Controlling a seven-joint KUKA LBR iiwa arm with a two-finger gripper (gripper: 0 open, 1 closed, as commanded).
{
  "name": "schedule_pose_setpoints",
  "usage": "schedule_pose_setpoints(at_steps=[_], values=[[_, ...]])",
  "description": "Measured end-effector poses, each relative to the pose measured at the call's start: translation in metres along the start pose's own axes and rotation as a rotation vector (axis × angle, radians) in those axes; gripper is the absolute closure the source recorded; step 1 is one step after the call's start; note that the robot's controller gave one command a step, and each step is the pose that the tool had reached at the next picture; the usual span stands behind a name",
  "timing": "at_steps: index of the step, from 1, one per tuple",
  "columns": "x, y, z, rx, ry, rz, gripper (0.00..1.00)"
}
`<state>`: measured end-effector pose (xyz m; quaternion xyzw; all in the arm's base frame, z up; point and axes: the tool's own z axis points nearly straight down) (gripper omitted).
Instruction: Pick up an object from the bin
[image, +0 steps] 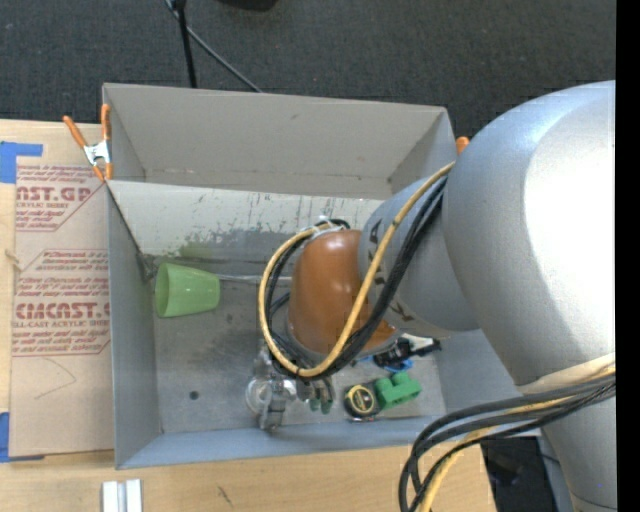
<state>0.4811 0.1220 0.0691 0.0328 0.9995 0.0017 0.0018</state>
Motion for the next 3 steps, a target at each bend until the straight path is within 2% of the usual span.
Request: schedule_pose_setpoints(at_steps=[1, 2, 3], values=[[0.0, 0.001, -0.003, 0.002, 0.004, -0.001, 1.0], [-0.001, 0.002, -0.089, 0.0, -0.003, -0.002, 1.0], [-0.002, 0.003, -0.126, 0.001, -0.001, -0.004, 1.0]])
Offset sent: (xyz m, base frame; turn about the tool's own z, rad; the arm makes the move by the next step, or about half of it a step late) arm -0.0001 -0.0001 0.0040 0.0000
